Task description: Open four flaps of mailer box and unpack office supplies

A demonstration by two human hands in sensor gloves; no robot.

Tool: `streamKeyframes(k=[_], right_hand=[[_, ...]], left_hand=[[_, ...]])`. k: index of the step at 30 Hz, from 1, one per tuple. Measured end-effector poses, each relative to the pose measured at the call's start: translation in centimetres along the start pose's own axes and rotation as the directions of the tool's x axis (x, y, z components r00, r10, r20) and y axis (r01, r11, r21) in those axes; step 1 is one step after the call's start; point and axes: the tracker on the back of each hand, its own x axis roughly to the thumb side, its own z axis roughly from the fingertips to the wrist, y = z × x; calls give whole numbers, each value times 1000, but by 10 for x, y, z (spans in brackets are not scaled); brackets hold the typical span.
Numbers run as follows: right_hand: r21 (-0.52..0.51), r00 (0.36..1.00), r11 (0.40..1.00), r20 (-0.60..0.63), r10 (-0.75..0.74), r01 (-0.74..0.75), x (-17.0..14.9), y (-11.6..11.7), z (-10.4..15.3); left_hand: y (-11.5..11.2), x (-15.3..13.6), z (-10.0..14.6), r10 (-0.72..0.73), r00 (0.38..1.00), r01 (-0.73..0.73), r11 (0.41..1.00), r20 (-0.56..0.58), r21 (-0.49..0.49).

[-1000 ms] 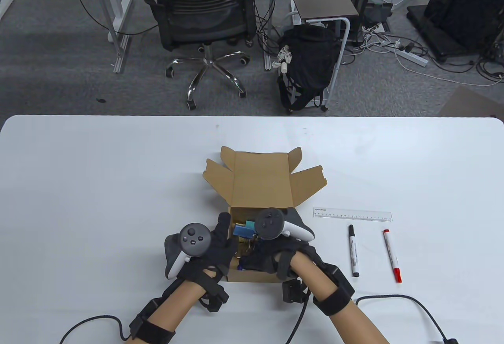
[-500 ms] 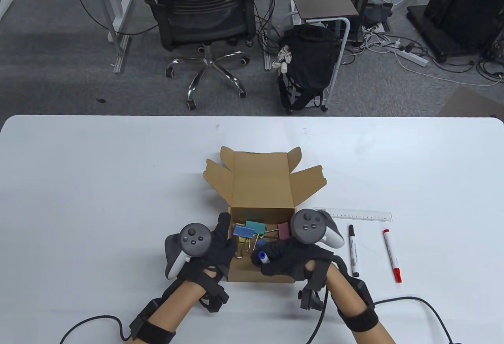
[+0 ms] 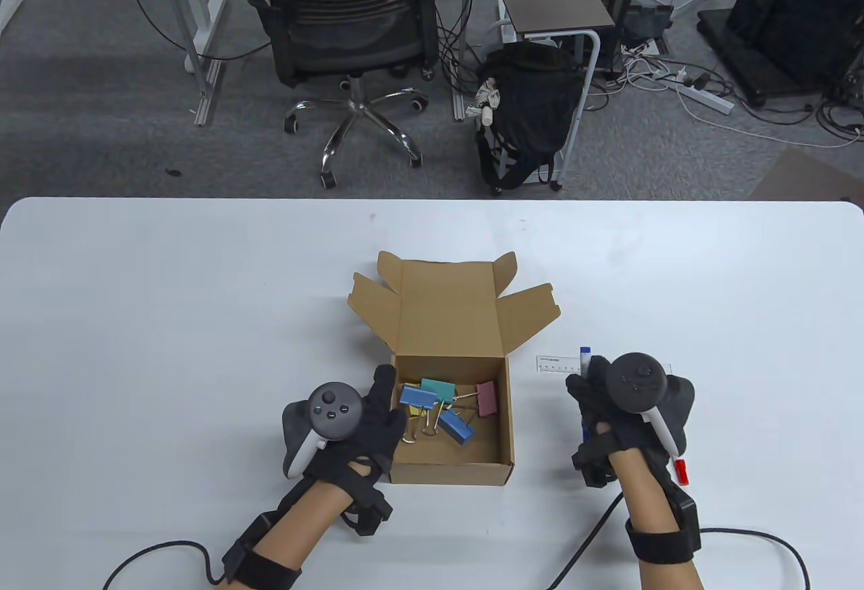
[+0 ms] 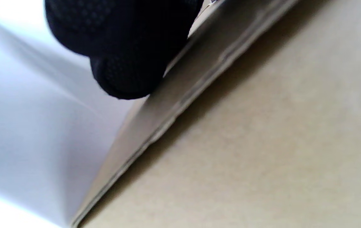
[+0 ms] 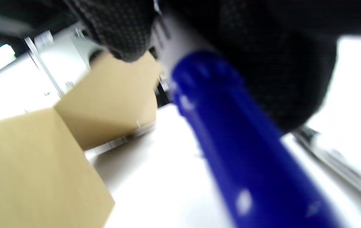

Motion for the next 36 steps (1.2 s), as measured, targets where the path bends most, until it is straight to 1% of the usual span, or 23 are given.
streamKeyframes(k=[1, 3, 4, 6, 7, 8, 10, 12, 14, 17, 24, 25, 28, 30, 32, 33, 36], right_hand=[[63, 999, 997, -27, 36, -34, 2, 7, -3], [129, 993, 988, -72, 92, -82, 6, 22, -8], [164, 992, 983, -83, 98, -83, 8, 29, -12], [200, 991, 977, -89, 96, -77, 11, 42, -16], [215, 988, 972, -98, 120, -97, 12, 47, -16], [258, 971, 949, -103, 214, -181, 12, 52, -16], [298, 950, 916, -77, 302, -267, 11, 58, -14], [276, 957, 925, -54, 285, -260, 13, 59, -13], [292, 964, 927, -44, 261, -237, 14, 60, -12], [275, 973, 936, -9, 231, -220, 16, 62, -13], [268, 971, 936, -3, 238, -229, 20, 64, -15], [265, 971, 937, -12, 240, -228, 20, 61, -14], [181, 978, 962, -16, 209, -203, 27, 40, -9], [88, 991, 987, 22, 131, -132, 34, 22, -2], [8, 995, 1000, 101, 25, -26, 42, 5, 9], [-12, 990, 1000, 141, -2, 4, 46, 1, 14], [-52, 964, 998, 268, -4, 18, 59, 0, 29]], left_hand=[[0, 0, 0, 0, 1000, 0, 1000, 0, -1], [0, 0, 0, 2, 1000, -2, 1000, 1, -2], [0, 0, 0, 2, 1000, -2, 1000, 1, -3], [0, 0, 0, 3, 1000, -3, 1000, 1, -3], [0, 0, 0, 3, 1000, -3, 1000, 1, -3], [0, 0, 0, 2, 1000, -2, 1000, 1, -3], [0, 0, 0, 2, 1000, -2, 1000, 1, -3], [0, 0, 0, 2, 1000, -2, 1000, 1, -3], [0, 0, 0, 2, 1000, -2, 1000, 1, -3], [0, 0, 0, 2, 1000, -2, 1000, 1, -2], [0, 0, -1, 3, 1000, -3, 1000, 1, -4], [0, 0, -1, 3, 1000, -3, 1000, 1, -4], [0, 0, -1, 3, 1000, -3, 1000, 1, -4], [0, -1, -1, 3, 1000, -3, 1000, 2, -4], [0, -1, -1, 5, 1000, -5, 1000, 2, -4], [0, -1, -1, 4, 1000, -4, 1000, 2, -4], [0, -1, -1, 4, 1000, -4, 1000, 1, -4]])
